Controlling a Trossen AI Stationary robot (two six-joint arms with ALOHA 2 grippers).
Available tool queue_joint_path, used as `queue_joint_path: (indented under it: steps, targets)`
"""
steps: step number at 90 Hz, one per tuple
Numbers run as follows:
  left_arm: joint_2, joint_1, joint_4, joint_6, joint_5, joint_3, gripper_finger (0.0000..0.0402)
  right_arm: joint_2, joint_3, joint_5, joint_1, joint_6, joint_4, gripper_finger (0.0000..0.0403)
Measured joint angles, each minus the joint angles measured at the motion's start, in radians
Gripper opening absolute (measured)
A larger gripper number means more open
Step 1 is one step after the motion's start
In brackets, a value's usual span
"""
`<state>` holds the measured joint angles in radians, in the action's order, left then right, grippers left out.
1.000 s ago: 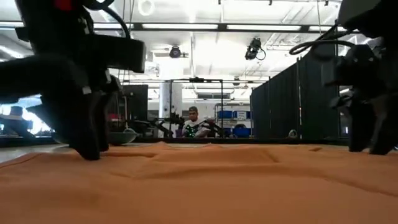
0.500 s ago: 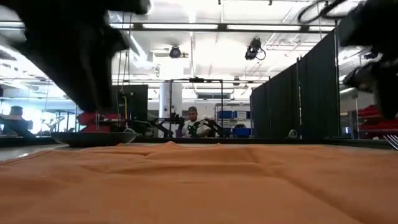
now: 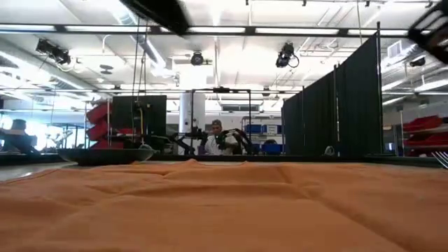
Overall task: Set table place
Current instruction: Fold the orange table napkin
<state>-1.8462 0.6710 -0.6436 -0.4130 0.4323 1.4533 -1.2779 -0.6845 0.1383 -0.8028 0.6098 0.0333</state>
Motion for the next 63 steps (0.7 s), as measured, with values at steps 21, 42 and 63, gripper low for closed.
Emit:
queue_joint_path:
  steps: [21, 42, 63]
  targets:
    - [-0.037, 0.111, -0.072, -0.203, -0.028, 0.014, 0.0148, -0.213, -0.245, 0.114, -0.125, 0.068, 0.323, 0.0236]
    - [-0.144, 0.181, -0.099, -0.348, -0.153, 0.015, 0.0148, -0.426, -0.448, 0.123, -0.168, 0.120, 0.559, 0.0229]
    - [-0.158, 0.221, -0.093, -0.427, -0.217, 0.019, 0.0147, -0.527, -0.484, 0.120, -0.180, 0.222, 0.568, 0.0228]
